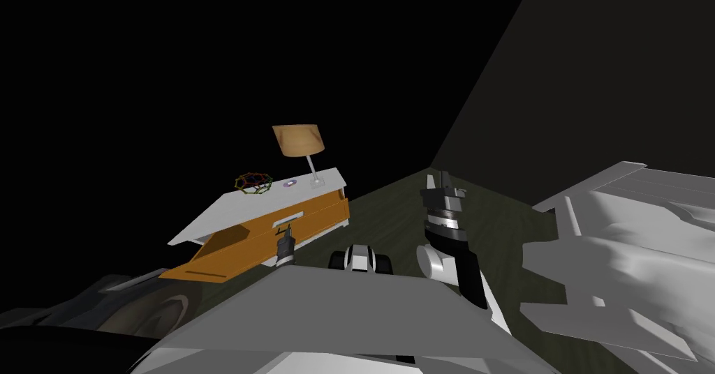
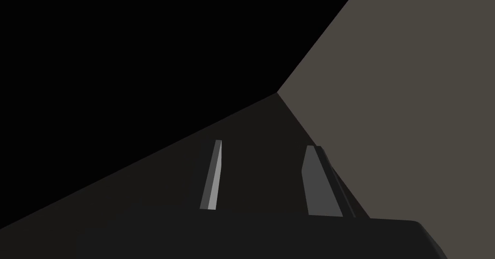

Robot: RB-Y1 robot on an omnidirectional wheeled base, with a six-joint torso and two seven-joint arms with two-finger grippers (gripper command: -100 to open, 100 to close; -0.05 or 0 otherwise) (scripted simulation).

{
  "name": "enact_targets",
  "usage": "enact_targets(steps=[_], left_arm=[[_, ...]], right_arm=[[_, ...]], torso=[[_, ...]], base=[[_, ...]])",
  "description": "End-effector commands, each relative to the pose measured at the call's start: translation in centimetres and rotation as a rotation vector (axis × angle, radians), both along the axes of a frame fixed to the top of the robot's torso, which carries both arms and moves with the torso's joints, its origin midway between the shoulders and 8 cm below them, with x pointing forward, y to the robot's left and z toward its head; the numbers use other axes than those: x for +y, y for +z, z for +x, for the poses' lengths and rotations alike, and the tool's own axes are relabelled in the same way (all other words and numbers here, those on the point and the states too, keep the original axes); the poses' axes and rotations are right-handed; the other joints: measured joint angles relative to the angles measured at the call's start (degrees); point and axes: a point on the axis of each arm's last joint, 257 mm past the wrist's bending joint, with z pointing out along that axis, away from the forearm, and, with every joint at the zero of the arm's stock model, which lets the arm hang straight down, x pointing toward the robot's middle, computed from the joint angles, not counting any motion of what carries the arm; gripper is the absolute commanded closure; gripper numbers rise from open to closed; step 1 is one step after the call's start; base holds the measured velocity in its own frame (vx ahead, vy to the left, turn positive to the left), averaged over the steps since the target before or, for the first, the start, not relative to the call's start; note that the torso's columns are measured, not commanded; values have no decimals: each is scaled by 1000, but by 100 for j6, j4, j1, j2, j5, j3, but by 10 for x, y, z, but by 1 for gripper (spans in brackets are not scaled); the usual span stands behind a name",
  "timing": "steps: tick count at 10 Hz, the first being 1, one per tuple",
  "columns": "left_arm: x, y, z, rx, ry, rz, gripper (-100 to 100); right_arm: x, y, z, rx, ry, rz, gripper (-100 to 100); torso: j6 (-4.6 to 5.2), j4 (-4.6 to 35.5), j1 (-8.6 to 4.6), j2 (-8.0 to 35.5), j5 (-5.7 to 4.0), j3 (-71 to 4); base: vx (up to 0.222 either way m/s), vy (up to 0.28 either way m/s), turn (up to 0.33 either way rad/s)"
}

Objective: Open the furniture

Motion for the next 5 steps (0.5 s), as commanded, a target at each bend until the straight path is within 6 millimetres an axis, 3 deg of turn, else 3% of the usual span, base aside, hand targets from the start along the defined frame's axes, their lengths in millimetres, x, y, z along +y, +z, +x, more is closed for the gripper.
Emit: enact_targets(steps=[1, 5], left_arm=[[15, 9, 8, -2, -4, -1, -100], [22, 13, 13, 0, -6, -3, -100]], right_arm=[[0, 0, 0, 0, 0, 0, 0], [0, 0, 0, 0, 0, 0, 0]], torso=[[-3, 3, 0, -5, -9, -6], [13, -21, 43, -54, 28, -26]], base=[[-84, -96, 28], [-12, -36, 9]])
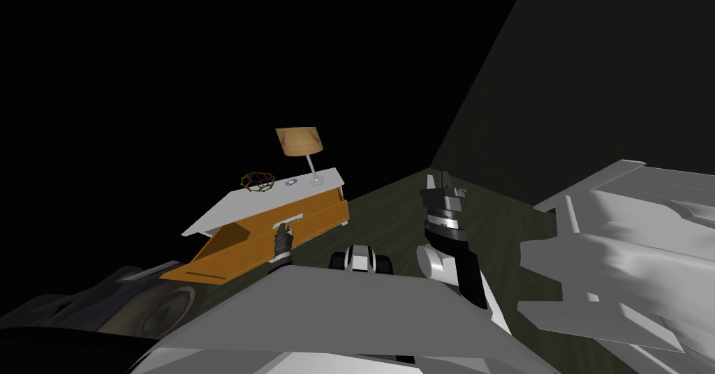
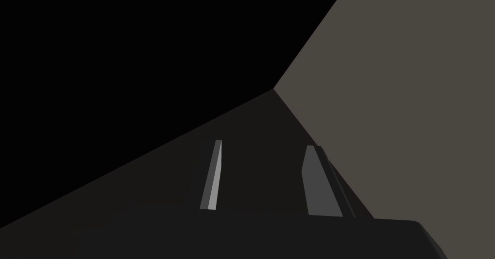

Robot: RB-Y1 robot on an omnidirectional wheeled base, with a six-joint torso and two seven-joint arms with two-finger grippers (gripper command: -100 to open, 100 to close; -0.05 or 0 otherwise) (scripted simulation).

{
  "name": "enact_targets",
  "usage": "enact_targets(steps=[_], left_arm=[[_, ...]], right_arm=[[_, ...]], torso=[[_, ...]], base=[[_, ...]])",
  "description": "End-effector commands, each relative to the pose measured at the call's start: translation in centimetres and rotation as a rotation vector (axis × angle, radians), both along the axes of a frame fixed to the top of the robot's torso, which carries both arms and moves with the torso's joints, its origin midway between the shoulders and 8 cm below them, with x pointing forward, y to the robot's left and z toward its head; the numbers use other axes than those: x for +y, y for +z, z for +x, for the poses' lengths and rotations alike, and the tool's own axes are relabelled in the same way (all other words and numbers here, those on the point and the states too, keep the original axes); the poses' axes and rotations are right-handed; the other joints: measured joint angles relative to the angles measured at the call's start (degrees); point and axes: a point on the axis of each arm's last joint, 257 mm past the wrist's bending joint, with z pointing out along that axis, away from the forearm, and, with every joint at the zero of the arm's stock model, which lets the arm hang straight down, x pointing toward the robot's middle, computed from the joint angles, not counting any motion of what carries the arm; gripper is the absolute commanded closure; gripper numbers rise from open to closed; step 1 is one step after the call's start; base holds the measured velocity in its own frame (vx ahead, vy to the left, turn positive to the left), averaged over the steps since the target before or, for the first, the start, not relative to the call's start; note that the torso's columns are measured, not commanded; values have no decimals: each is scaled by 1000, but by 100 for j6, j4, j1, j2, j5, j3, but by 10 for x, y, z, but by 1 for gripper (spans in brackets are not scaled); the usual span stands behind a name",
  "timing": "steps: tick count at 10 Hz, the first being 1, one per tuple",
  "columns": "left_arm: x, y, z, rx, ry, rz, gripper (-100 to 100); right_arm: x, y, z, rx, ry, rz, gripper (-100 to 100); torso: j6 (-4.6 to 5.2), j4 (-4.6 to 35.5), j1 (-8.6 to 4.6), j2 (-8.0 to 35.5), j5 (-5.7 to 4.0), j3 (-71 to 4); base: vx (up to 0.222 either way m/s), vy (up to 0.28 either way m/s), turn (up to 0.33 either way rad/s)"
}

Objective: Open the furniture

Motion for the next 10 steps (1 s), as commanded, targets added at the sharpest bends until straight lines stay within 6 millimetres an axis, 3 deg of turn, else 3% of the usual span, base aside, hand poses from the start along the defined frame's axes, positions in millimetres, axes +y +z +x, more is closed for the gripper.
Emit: enact_targets(steps=[1, 7, 8, 9, 10], left_arm=[[9, 10, 6, -6, -3, 2, -100], [48, 43, 36, -7, -19, -6, -100], [44, 36, 33, 1, -16, -9, -100], [46, 35, 33, 7, -16, -13, 0], [45, 33, 32, 11, -15, -15, 0]], right_arm=[[0, 0, 0, 0, 0, 0, 0], [0, 0, 0, 0, 0, 0, 0], [0, 0, 0, 0, 0, 0, 0], [0, 0, 0, 0, 0, 0, 0], [0, 0, 0, 0, 0, 0, 0]], torso=[[-2, -2, -2, 8, 5, 6], [-6, 4, -16, 21, -5, 10], [-10, 13, -36, 32, -22, 14], [-6, 10, -34, 34, -14, 17], [-4, 8, -26, 29, -10, 16]], base=[[-4, -20, 12], [-38, -73, 18], [-12, -27, 6], [0, 0, 0], [0, 0, 0]])
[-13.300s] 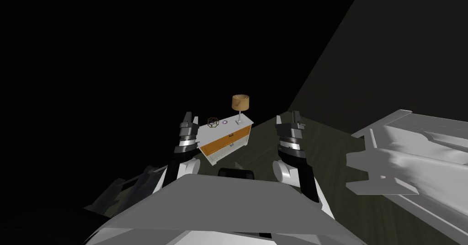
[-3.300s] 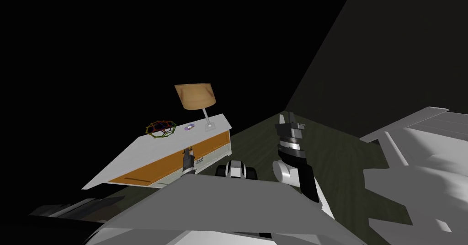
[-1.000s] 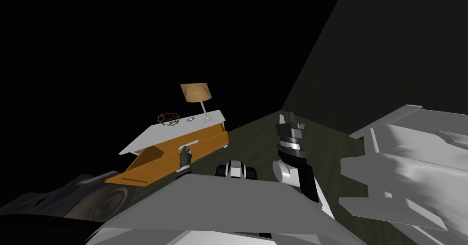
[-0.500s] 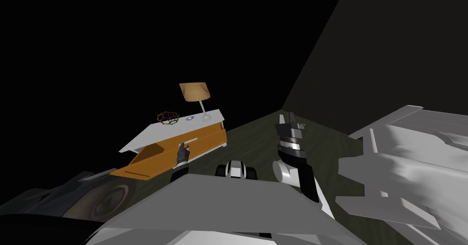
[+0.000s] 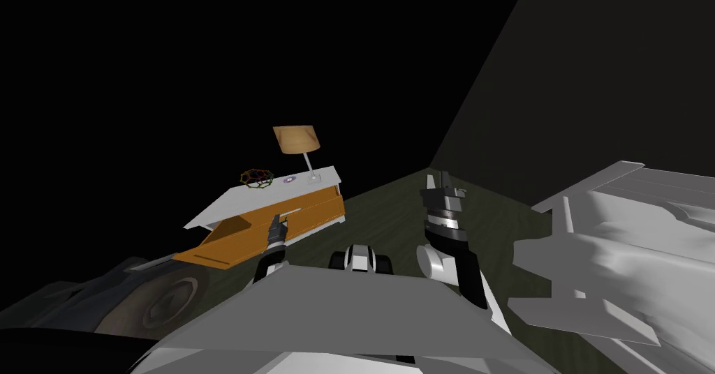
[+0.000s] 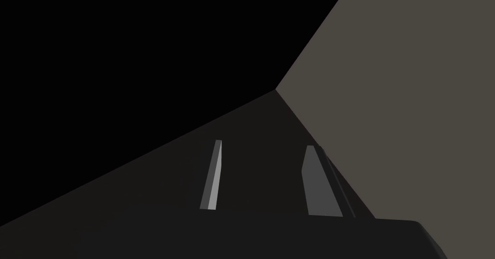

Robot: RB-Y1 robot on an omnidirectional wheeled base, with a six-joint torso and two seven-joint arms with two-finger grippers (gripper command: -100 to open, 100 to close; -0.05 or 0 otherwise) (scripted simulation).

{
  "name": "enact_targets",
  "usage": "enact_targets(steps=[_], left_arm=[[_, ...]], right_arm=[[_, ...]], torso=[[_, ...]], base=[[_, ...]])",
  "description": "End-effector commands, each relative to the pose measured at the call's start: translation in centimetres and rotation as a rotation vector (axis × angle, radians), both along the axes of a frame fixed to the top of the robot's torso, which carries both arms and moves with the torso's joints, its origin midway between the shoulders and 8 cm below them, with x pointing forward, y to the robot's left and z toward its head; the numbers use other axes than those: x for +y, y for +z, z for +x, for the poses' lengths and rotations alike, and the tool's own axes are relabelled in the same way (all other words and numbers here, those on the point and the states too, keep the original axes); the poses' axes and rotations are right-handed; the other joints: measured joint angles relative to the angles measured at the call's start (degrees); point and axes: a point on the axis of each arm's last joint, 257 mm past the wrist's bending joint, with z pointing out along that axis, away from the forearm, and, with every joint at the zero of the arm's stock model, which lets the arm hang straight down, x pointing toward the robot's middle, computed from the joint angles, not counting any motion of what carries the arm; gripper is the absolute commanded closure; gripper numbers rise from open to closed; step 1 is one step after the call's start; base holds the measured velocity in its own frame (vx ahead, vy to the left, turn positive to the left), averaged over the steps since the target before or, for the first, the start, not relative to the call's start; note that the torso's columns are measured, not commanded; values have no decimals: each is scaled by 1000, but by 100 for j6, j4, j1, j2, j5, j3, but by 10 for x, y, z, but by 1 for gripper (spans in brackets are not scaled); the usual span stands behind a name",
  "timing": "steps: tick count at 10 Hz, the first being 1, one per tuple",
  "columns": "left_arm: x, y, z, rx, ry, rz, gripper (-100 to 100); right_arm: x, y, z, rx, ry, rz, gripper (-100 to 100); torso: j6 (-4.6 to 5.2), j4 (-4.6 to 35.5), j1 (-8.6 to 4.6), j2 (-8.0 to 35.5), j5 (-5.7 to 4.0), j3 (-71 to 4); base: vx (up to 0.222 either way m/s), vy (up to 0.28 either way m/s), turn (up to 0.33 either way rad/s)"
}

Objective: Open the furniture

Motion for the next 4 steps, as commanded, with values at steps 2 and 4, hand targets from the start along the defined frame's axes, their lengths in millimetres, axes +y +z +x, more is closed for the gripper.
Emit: enact_targets(steps=[2, 4], left_arm=[[0, -2, -1, 5, 0, -3, 0], [0, -3, -1, 7, 1, -4, 0]], right_arm=[[0, 0, 0, 0, 0, 0, 0], [0, 0, 0, 0, 0, 0, 0]], torso=[[0, -5, 6, -7, 7, -3], [0, -8, 9, -9, 11, -4]], base=[[0, 0, 0], [0, 0, 0]])
